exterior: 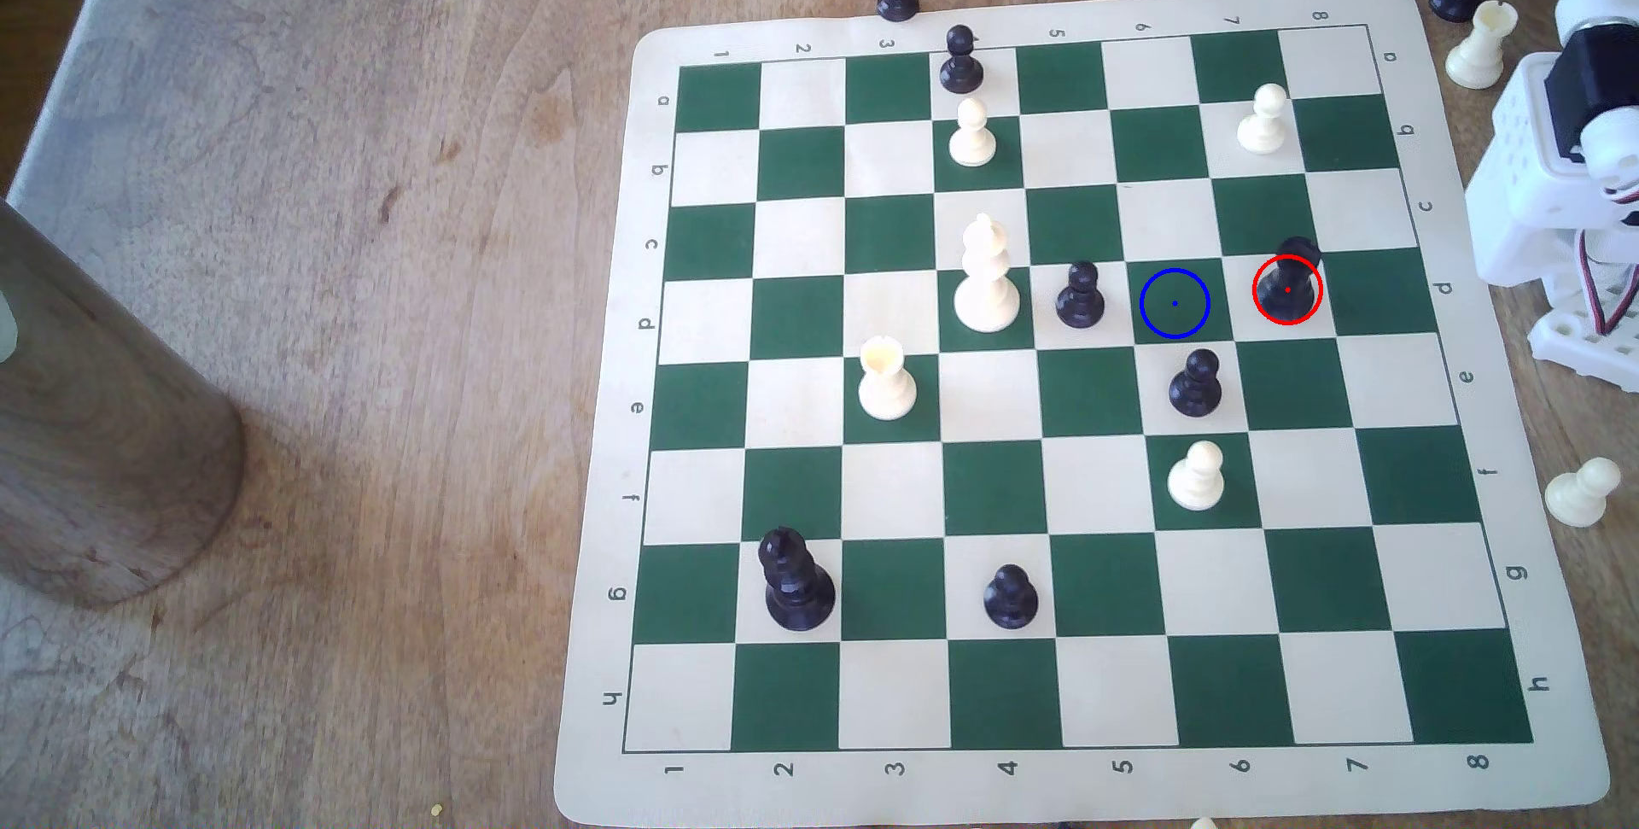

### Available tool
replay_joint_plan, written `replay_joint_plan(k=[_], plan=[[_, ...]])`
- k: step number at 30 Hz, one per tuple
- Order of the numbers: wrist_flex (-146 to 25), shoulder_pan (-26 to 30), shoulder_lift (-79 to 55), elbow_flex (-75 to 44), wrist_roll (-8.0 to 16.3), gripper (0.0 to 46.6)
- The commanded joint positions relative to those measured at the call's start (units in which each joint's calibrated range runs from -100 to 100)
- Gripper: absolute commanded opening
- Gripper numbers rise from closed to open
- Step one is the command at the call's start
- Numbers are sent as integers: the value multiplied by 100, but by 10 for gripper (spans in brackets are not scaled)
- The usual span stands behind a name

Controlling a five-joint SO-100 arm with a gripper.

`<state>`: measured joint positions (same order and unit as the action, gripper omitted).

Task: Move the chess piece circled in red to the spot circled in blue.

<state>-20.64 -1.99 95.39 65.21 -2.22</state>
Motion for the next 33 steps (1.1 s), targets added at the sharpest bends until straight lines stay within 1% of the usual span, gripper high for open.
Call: replay_joint_plan(k=[1,6,7,8,10,12,13,14,16,17,18,20,22,23,26,27,28,30,33], plan=[[-2850,-118,36,-818,24,7],[-4365,-391,28,-1380,29,8],[-4660,-470,28,-1462,29,16],[-5291,-665,28,-1607,44,36],[-5643,-673,36,-1552,117,26],[-5905,-642,36,-1425,171,3],[-6126,-626,36,-1389,274,3],[-6544,-509,36,-1389,449,13],[-6888,-384,36,-1416,630,27],[-7003,-305,36,-1416,762,41],[-7207,-172,28,-1398,977,53],[-7338,7,11,-1308,1211,66],[-7445,86,-91,-1253,1475,89],[-7576,86,-397,-1244,1651,116],[-7519,86,-753,-1162,1802,126],[-7428,86,-1101,-1135,1919,136],[-7371,94,-1279,-1135,1968,142],[-7265,94,-1594,-1126,2051,155],[-7084,94,-2213,-1135,2115,177]])
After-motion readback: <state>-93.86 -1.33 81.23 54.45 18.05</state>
